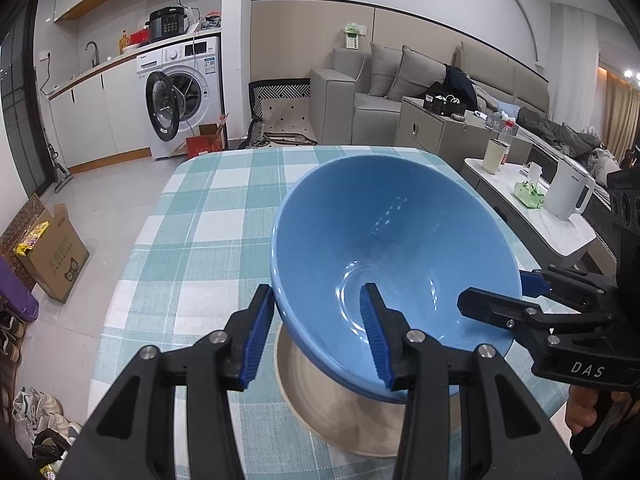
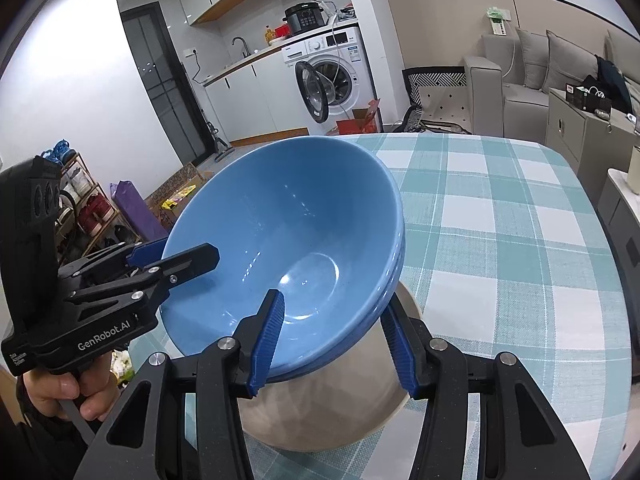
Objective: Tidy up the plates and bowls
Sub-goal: 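Carry the bowl stack over the beige plate stack with both grippers, then lower the bowl stack onto the beige plates and open both grippers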
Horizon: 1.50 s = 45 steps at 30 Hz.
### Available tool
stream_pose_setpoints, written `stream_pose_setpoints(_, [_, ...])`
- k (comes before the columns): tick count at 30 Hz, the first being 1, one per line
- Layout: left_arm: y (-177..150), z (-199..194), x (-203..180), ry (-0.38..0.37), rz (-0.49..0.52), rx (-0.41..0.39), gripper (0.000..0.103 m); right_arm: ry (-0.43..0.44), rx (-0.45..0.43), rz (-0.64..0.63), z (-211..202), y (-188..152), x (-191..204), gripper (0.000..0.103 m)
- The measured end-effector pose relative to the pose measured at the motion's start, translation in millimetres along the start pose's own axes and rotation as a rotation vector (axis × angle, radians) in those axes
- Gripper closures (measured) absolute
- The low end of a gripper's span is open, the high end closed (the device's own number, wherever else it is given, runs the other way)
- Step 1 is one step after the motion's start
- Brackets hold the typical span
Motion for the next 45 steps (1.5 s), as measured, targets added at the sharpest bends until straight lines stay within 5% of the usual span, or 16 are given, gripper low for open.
stream_pose_setpoints(17, [-16,20,-4,0.002,0.004,0.079,0.059,-0.014,0.057,-0.005,9,-8,-6,0.052])
stream_pose_setpoints(45, [-3,20,-4,-0.017,-0.009,0.035,0.059,0.016,0.01,0.084,16,-2,-16,0.047])
Point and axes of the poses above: each gripper's, at about its wrist camera, not at the fingertips, and z roughly the way its jaws point, x to its left, y to its top, the point moved 7 cm from there along z, roughly the way its jaws point, and after that the axes turned 8 degrees about x, right-handed, at the moved point
